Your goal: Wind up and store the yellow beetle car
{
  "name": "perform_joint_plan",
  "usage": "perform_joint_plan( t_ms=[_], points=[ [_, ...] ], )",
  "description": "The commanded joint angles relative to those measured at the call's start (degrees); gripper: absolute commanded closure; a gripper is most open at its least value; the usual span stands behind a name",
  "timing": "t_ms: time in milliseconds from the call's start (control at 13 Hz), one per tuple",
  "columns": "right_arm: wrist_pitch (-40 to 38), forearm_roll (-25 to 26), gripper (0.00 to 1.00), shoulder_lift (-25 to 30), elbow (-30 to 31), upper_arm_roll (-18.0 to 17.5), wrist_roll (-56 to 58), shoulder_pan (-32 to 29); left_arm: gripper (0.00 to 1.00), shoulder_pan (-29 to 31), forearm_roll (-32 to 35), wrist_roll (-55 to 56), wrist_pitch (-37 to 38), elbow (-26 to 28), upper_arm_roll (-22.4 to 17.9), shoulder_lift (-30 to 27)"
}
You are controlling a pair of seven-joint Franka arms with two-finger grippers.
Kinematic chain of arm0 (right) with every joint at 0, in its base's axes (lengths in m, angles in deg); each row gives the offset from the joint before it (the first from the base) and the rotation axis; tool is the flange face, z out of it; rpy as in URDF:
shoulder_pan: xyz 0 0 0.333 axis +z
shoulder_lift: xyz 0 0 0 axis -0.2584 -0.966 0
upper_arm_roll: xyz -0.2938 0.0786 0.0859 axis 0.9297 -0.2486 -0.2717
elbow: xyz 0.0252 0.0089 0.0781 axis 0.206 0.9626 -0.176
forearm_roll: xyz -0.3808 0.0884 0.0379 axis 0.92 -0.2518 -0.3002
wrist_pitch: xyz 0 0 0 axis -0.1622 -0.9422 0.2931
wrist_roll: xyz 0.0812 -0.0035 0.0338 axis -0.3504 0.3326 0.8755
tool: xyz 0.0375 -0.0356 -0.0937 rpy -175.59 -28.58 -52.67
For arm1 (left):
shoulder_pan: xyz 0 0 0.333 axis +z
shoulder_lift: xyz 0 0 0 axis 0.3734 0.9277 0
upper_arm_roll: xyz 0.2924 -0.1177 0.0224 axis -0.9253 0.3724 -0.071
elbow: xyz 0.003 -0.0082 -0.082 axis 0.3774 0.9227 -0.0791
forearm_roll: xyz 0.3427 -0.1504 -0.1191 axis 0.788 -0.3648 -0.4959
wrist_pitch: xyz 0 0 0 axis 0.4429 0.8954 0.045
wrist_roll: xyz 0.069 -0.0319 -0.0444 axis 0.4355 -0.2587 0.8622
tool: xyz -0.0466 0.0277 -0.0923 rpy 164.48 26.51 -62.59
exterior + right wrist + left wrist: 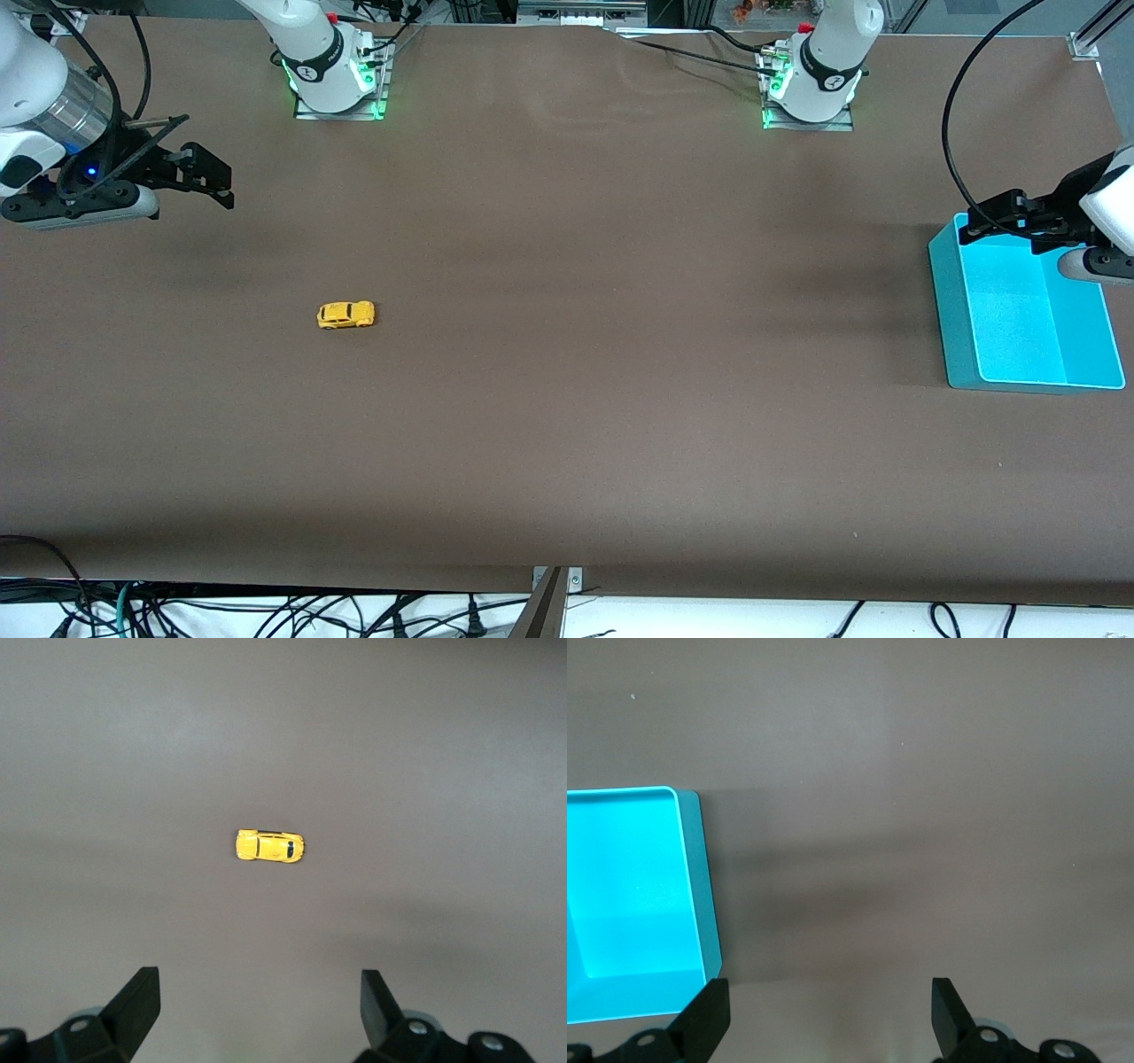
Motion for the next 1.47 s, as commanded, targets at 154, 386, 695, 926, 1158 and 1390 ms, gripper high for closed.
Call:
perform_joint_plan(
  t_ms=[154, 386, 695, 926, 1158, 1390],
  points=[
    [-1.0, 0.8, 0.00, 0.1, -0.9, 0.6, -0.4, 0.8, 0.00, -0.2, 1.7, -3.7, 0.5, -1.6, 0.0, 0.6],
    [-1.0, 0.8, 0.00, 0.1, -0.9, 0.6, -0.4, 0.8, 0.00, -0.3, 1.7, -3.6, 0.5, -1.6, 0.0, 0.6],
    [-1.0, 0.8, 0.00, 0.1, -0.9, 0.6, -0.4, 0.8, 0.00, -0.3, 1.7, -3.6, 0.5, -1.6, 0.0, 0.5],
    [-1.1, 0.8, 0.00, 0.1, -0.7, 0.5, -0.4, 0.8, 0.00, -0.3, 1.7, -3.6, 0.5, -1.7, 0.0, 0.6],
    [-0.2, 0.8, 0.00, 0.1, 1.1, 0.4, -0.5, 0.8, 0.00, -0.2, 1.7, -3.6, 0.5, -1.6, 0.0, 0.6],
    [6.5, 0.8, 0.00, 0.0, 7.2, 0.4, -0.4, 0.8, 0.00, -0.3, 1.7, -3.6, 0.5, -1.7, -0.1, 0.6]
  ],
)
